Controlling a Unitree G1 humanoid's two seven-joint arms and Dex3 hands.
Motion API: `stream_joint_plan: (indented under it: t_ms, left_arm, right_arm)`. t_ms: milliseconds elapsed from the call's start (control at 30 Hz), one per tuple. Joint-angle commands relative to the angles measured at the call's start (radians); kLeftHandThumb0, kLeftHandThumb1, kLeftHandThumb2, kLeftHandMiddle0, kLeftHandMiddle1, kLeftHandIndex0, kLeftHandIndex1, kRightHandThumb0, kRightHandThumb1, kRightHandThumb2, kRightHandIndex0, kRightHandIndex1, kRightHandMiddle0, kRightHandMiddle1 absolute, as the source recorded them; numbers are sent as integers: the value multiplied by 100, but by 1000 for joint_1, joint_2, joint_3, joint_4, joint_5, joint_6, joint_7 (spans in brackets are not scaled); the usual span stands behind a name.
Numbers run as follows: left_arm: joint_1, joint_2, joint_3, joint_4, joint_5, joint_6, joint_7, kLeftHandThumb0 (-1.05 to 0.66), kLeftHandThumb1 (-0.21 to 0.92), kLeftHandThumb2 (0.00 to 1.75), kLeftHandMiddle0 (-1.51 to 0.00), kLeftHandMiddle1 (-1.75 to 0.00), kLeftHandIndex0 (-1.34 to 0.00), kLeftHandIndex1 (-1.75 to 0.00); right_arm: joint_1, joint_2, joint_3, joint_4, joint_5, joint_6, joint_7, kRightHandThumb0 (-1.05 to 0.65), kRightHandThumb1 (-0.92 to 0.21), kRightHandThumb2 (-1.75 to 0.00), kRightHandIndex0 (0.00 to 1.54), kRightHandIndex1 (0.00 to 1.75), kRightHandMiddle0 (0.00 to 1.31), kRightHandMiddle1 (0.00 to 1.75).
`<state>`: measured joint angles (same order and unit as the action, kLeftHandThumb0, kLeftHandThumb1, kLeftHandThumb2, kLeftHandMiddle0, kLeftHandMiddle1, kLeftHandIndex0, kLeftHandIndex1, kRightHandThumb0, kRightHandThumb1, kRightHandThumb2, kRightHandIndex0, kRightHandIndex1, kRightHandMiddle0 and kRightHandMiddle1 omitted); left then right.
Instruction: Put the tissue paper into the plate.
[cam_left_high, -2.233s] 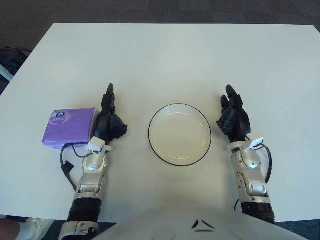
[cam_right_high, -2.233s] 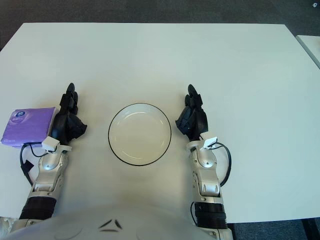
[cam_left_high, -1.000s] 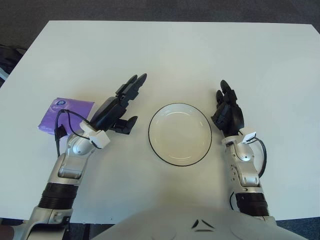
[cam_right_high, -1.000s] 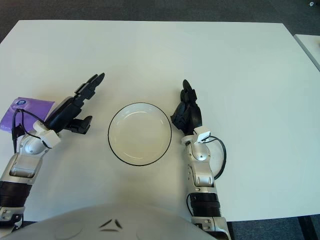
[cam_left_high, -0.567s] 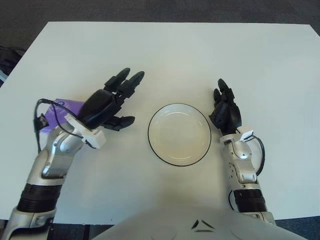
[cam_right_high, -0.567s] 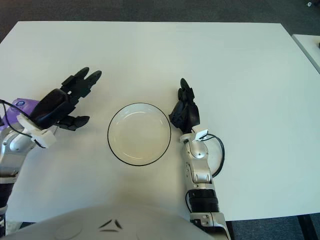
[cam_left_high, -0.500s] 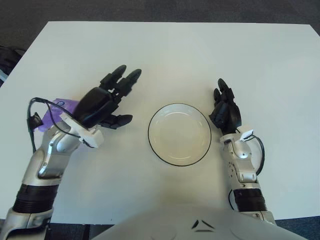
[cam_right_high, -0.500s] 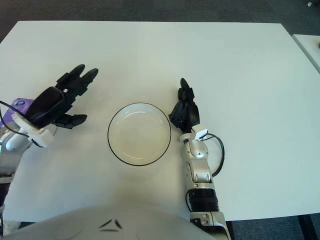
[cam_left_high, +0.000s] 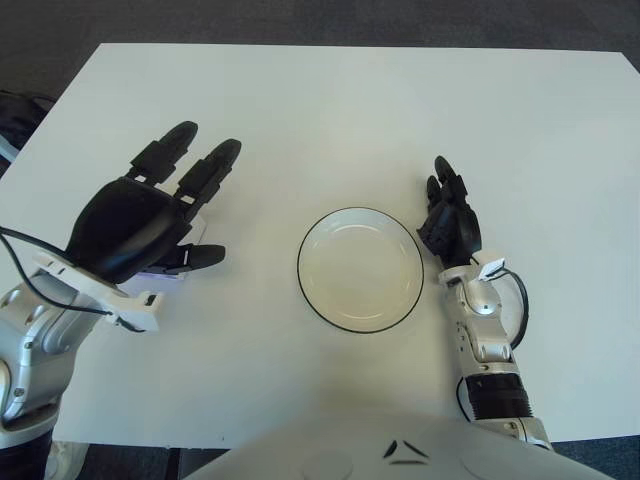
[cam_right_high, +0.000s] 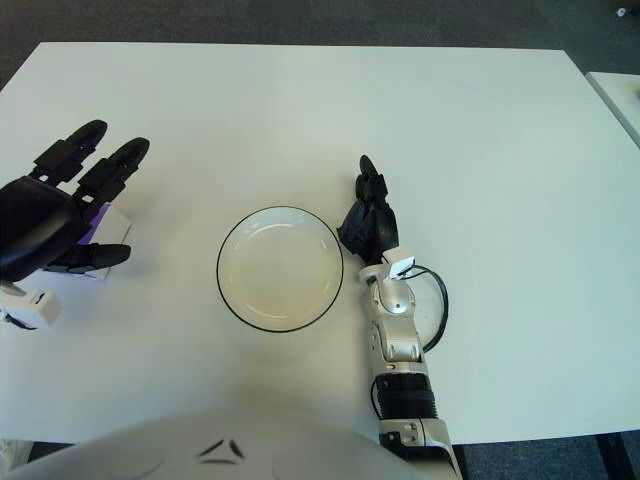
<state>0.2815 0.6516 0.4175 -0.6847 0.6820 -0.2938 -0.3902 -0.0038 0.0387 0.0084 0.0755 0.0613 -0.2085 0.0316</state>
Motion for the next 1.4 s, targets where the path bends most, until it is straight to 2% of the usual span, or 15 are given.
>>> stream_joint_plan:
  t_ms: [0, 133, 200, 400, 533, 867, 1033, 1133, 1367]
  left_arm:
    - [49, -3, 52, -49, 21, 37, -42, -103, 92, 68, 0, 0, 0, 0]
    - [136, -19, 178, -79, 32, 20, -26, -102, 92, 65, 0, 0, 0, 0]
    - [150, -31, 233, -79, 90, 17, 11, -99, 92, 64, 0, 0, 0, 0]
    - [142, -51, 264, -88, 230, 51, 35, -85, 92, 71, 0, 0, 0, 0]
    - [83, 6, 246, -52, 262, 124, -61, -91, 92, 66, 0, 0, 0, 0]
    - [22, 30, 197, -45, 324, 230, -198, -104, 92, 68, 0, 0, 0, 0]
    - [-25, 61, 162, -7, 347, 263, -241, -105, 92, 74, 0, 0, 0, 0]
    - [-82, 102, 120, 50, 357, 277, -264, -105, 92, 76, 0, 0, 0, 0]
    - [-154, 159, 47, 118, 379, 298, -290, -105, 92, 66, 0, 0, 0, 0]
  right_arm:
    - [76, 4, 5, 118, 6, 95, 9, -85, -92, -111, 9, 2, 0, 14]
    - [72, 1, 2, 127, 6, 94, 16, -85, -92, -111, 9, 3, 0, 14]
    - [68, 0, 0, 134, 4, 94, 18, -85, -92, -111, 9, 3, 0, 15]
    - [61, -4, -2, 144, 4, 92, 25, -85, -92, -111, 9, 3, 0, 16]
    - [58, -7, -3, 148, 6, 90, 30, -85, -92, -111, 9, 3, 0, 16]
    - [50, -12, -8, 158, 5, 90, 36, -85, -92, -110, 10, 3, 0, 16]
    - [45, -13, -9, 162, 2, 95, 34, -85, -92, -110, 10, 3, 0, 17]
    - [42, -14, -9, 164, 0, 97, 31, -85, -92, -110, 10, 3, 0, 18]
    - [40, -14, -9, 167, -2, 95, 27, -85, -92, -110, 11, 3, 0, 20]
